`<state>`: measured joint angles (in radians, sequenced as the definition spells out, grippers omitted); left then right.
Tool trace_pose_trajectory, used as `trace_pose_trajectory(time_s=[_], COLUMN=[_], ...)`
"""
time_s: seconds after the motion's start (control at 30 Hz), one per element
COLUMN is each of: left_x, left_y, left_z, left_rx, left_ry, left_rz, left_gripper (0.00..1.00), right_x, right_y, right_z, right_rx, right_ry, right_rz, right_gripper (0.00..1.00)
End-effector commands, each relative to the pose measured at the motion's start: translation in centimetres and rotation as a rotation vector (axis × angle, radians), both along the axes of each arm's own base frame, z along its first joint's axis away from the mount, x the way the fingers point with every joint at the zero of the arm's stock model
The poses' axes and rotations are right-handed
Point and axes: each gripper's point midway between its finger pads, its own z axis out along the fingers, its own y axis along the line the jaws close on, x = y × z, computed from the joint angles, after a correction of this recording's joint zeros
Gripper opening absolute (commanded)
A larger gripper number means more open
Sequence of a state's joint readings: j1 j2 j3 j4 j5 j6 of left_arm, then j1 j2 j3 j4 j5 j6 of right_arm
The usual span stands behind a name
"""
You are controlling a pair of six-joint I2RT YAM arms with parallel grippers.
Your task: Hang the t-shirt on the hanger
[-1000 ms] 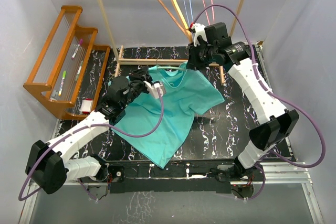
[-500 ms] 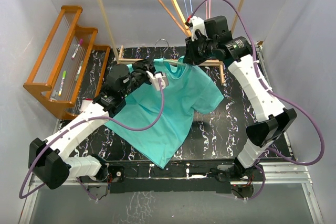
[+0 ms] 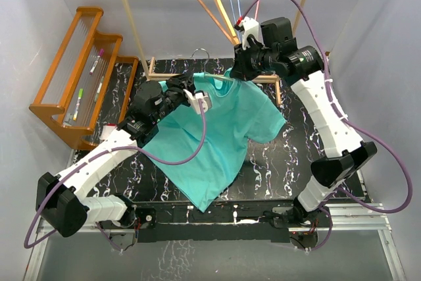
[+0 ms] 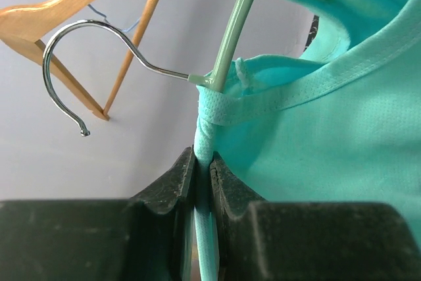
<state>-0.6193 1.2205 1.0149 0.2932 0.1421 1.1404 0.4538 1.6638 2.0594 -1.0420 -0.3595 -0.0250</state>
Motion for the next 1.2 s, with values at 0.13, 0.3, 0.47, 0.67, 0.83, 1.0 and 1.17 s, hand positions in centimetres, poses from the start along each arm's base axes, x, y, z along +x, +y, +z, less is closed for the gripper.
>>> trace_pose_trajectory(time_s=[0.13, 0.3, 0.47, 0.67, 0.83, 1.0, 1.17], left_x=[0.8, 1.9, 2.5, 2.6, 1.6, -0.6, -2.2], left_y=[0.4, 0.4, 0.2, 0.0, 0.1, 0.1, 0.0], left_z=[3.4, 2.6, 2.8, 3.2, 3.7, 2.4, 0.5], left_rx=[-0.056, -0.044, -0.057, -0.072, -0.093, -0.077, -0.056], left_ry=[-0.154, -0.156, -0.153, -0.155, -0.141, -0.106, -0.063], left_rz=[0.049, 0.083, 0.094, 0.089, 0.061, -0.008, -0.067], left_gripper=[0.0, 0.0, 0.0, 0.0, 0.0, 0.0, 0.0], right_x=[-2.4, -2.9, -3.3, -3.4, -1.7, -1.5, -2.0], right_y=[0.2, 0.8, 1.4, 1.7, 0.0, 0.0, 0.5], right_z=[5.0, 5.9, 4.8, 2.6, 1.3, 3.6, 6.7], right_rx=[0.081, 0.096, 0.08, 0.048, -0.026, 0.001, 0.044], right_ry=[-0.101, -0.113, -0.087, -0.051, -0.068, -0.134, -0.224], right_rz=[0.038, 0.057, 0.067, 0.053, -0.065, -0.067, -0.003], right_gripper=[0.08, 0.08, 0.08, 0.08, 0.19, 0.57, 0.68])
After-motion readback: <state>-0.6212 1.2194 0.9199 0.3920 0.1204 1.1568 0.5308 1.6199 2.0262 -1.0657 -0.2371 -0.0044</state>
